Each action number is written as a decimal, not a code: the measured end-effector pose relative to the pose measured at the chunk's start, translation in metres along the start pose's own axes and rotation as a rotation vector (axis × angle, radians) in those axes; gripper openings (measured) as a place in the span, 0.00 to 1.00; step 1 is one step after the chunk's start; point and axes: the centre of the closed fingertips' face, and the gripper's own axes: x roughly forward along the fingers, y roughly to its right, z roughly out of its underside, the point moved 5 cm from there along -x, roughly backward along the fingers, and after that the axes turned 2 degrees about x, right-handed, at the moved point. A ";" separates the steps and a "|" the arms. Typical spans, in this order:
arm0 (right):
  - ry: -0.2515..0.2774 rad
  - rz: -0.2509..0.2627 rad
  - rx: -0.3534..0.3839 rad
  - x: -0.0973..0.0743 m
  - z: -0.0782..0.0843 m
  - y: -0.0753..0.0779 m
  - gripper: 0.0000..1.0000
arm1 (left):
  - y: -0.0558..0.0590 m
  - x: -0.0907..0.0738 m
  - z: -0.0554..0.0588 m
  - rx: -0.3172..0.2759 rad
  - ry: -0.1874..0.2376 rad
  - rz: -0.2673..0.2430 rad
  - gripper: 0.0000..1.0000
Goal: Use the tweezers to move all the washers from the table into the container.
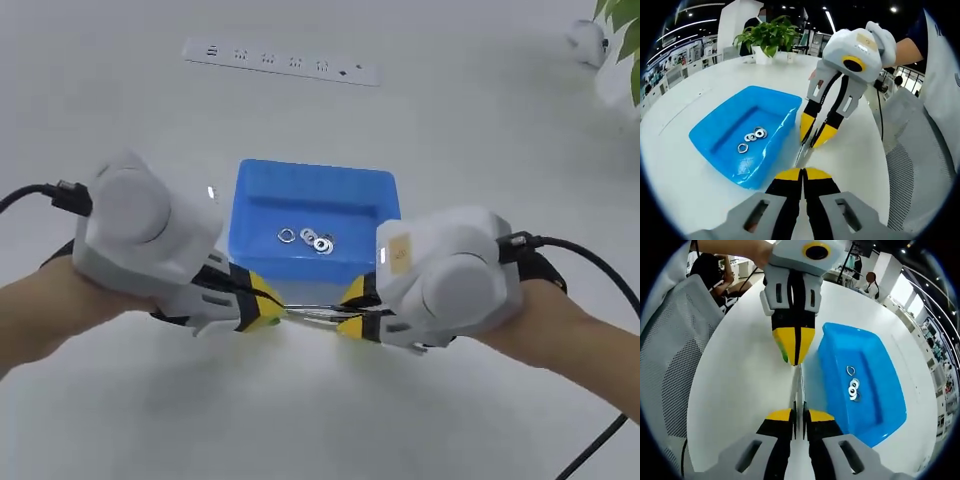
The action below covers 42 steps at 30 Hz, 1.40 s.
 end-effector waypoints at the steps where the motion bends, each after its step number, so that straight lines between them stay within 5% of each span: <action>1: 0.003 0.005 0.012 0.000 0.000 0.001 0.14 | 0.001 0.000 0.000 0.001 -0.002 -0.001 0.05; 10: -0.008 0.046 0.035 -0.013 0.006 -0.005 0.21 | 0.010 -0.018 -0.002 -0.030 0.025 -0.047 0.06; 15: 0.082 0.121 0.158 -0.035 0.003 -0.012 0.21 | 0.024 -0.033 0.000 -0.088 0.076 -0.089 0.07; 20: 0.181 0.219 0.266 -0.063 0.007 -0.027 0.21 | 0.047 -0.056 0.002 -0.180 0.189 -0.148 0.11; 25: 0.294 0.245 0.329 -0.086 0.003 -0.045 0.21 | 0.064 -0.073 0.014 -0.204 0.211 -0.176 0.22; 27: 0.312 0.268 0.327 -0.098 0.003 -0.052 0.22 | 0.070 -0.080 0.018 -0.201 0.200 -0.196 0.28; 28: 0.320 0.294 0.319 -0.103 0.002 -0.054 0.22 | 0.073 -0.082 0.021 -0.202 0.170 -0.203 0.29; 31: 0.329 0.332 0.313 -0.116 0.003 -0.064 0.23 | 0.088 -0.091 0.029 -0.083 0.029 -0.183 0.35; 33: 0.338 0.347 0.331 -0.122 0.005 -0.070 0.26 | 0.093 -0.096 0.029 -0.039 -0.006 -0.188 0.43; 42: 0.332 0.359 0.390 -0.129 0.012 -0.089 0.67 | 0.093 -0.103 0.010 0.035 -0.013 -0.272 0.78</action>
